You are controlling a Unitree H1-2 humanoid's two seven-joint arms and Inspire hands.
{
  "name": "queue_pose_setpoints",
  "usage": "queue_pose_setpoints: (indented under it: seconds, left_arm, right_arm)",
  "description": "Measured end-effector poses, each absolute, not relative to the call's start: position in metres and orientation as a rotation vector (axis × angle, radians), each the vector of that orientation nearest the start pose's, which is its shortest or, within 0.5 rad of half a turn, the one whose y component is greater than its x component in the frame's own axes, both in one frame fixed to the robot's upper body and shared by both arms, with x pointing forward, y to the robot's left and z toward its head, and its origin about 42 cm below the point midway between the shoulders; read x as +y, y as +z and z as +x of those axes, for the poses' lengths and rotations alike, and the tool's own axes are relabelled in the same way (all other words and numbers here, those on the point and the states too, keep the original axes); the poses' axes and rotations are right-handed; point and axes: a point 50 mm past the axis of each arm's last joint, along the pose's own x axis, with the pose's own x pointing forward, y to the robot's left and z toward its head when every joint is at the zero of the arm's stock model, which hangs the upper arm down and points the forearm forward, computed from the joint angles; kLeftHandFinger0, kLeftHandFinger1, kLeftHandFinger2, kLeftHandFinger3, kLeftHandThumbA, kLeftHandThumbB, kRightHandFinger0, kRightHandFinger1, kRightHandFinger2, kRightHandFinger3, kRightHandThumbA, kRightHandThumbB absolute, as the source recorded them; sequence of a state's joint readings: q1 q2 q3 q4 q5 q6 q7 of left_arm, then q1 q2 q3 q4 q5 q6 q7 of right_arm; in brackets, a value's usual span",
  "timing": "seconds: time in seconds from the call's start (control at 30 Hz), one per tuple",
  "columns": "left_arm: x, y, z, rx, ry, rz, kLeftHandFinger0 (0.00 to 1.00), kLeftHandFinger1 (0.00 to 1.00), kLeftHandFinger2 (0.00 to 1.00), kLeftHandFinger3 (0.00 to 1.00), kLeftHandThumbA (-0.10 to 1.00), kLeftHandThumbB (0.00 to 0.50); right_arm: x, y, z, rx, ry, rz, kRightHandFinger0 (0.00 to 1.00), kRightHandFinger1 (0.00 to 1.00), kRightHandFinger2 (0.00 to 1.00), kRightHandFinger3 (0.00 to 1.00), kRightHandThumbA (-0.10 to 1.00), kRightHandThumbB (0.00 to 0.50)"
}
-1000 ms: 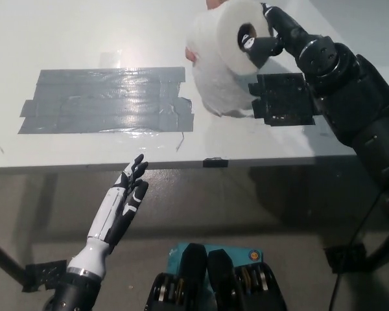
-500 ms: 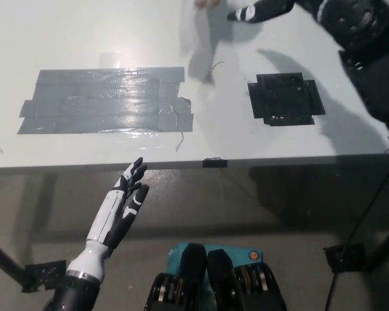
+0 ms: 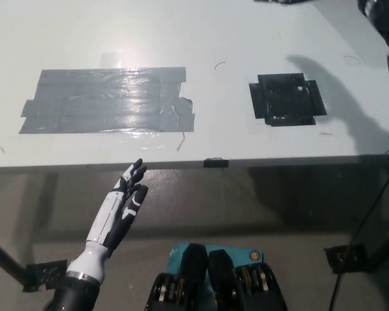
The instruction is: A toilet paper roll is kept on the black spot on the desk infront of the robot and the robot inserts its right thumb into the hole in the centre to grab the roll. Then it passes the roll to a person.
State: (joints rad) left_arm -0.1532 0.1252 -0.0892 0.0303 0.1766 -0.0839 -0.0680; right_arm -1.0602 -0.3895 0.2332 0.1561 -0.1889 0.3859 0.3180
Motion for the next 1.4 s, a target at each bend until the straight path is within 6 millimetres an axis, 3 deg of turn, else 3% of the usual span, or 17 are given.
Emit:
queue_pose_setpoints:
  seconds: [0.07,0.23,0.37,0.5,0.6,0.73,0.97,1.1,1.27,1.4]
  left_arm:
    - [0.21,0.135,0.331,-0.194,-0.188,0.312,1.0,1.0,1.0,1.0,0.94,0.076]
    - [0.21,0.133,0.332,-0.187,-0.188,0.312,1.0,1.0,1.0,1.0,0.96,0.077]
    - [0.21,0.132,0.334,-0.182,-0.189,0.312,1.0,1.0,1.0,1.0,0.97,0.081]
    - [0.211,0.131,0.335,-0.178,-0.19,0.313,1.0,1.0,1.0,1.0,0.97,0.098]
    - [0.211,0.129,0.333,-0.173,-0.189,0.313,1.0,1.0,1.0,1.0,0.98,0.109]
    - [0.212,0.122,0.326,-0.154,-0.189,0.31,1.0,1.0,1.0,1.0,0.99,0.104]
    - [0.215,0.108,0.309,-0.107,-0.189,0.306,1.0,1.0,1.0,1.0,0.97,0.094]
    - [0.216,0.104,0.302,-0.095,-0.186,0.306,1.0,1.0,1.0,1.0,0.93,0.083]
    - [0.216,0.107,0.3,-0.107,-0.186,0.307,1.0,1.0,1.0,1.0,0.92,0.069]
    - [0.217,0.107,0.299,-0.109,-0.185,0.307,1.0,1.0,1.0,1.0,0.92,0.086]
  right_arm:
    - [-0.187,0.441,0.482,-0.42,0.334,-0.733,1.0,1.0,1.0,1.0,0.99,0.474]
    - [-0.198,0.388,0.442,-0.404,0.365,-0.669,1.0,1.0,1.0,1.0,0.98,0.399]
    - [-0.204,0.353,0.41,-0.388,0.388,-0.61,1.0,1.0,1.0,1.0,0.95,0.373]
    - [-0.208,0.295,0.353,-0.342,0.394,-0.456,1.0,1.0,1.0,1.0,0.94,0.354]
    - [-0.206,0.249,0.328,-0.254,0.39,-0.365,1.0,1.0,1.0,1.0,0.91,0.339]
    - [-0.207,0.206,0.319,-0.156,0.384,-0.316,1.0,1.0,1.0,1.0,0.84,0.296]
    - [-0.211,0.139,0.322,0.003,0.371,-0.276,1.0,1.0,1.0,1.0,0.74,0.257]
    - [-0.216,0.111,0.319,0.058,0.362,-0.267,1.0,1.0,1.0,1.0,0.76,0.227]
    - [-0.223,0.1,0.319,0.058,0.339,-0.264,1.0,1.0,1.0,1.0,0.82,0.244]
    - [-0.224,0.101,0.319,0.035,0.332,-0.264,1.0,1.0,1.0,1.0,0.85,0.258]
